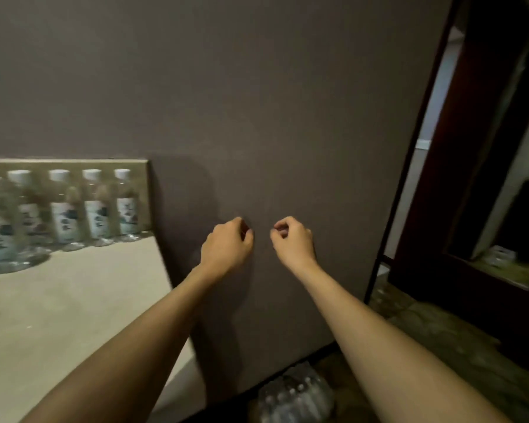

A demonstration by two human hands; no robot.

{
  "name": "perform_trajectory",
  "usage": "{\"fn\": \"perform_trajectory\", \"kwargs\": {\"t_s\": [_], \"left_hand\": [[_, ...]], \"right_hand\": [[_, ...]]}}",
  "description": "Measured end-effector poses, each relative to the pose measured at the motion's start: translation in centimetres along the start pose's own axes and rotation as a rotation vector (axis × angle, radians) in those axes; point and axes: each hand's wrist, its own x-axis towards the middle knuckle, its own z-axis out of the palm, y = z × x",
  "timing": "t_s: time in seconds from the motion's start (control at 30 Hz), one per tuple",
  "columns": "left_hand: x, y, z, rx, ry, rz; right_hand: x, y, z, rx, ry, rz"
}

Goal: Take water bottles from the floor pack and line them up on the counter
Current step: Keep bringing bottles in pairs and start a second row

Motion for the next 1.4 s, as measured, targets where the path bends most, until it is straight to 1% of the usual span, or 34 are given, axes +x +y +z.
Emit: {"fn": "perform_trajectory", "kwargs": {"t_s": [0.13,0.27,0.4,0.5,0.7,0.93,1.07,1.4], "left_hand": [[0.1,5.4,4.8,-0.052,-0.077,0.048],[0.5,9.2,8.4,-0.081,-0.141,0.079],[1.3,11.3,11.6,-0.077,-0.169,0.093],[2.5,12.0,14.4,-0.1,-0.211,0.085],[6.3,11.6,20.8,-0.157,-0.305,0.051],[14.9,10.3,29.0,-0.218,-0.404,0.004],[17.9,8.8,33.9,-0.2,-0.45,-0.049],[22.8,5.6,40.1,-0.229,-0.503,-0.143]], "right_hand": [[0.8,5.2,-5.1,-0.004,0.034,0.061],[1.7,9.1,-8.5,0.001,0.061,0.113],[3.0,12.1,-10.2,-0.001,0.08,0.141],[4.3,14.3,-10.3,-0.015,0.062,0.16],[8.7,19.4,-9.1,-0.055,0.05,0.195],[17.4,26.4,-6.1,-0.129,-0.007,0.309],[21.1,30.0,-3.5,-0.171,-0.059,0.357],[26.8,35.0,1.6,-0.194,-0.155,0.417]]}}
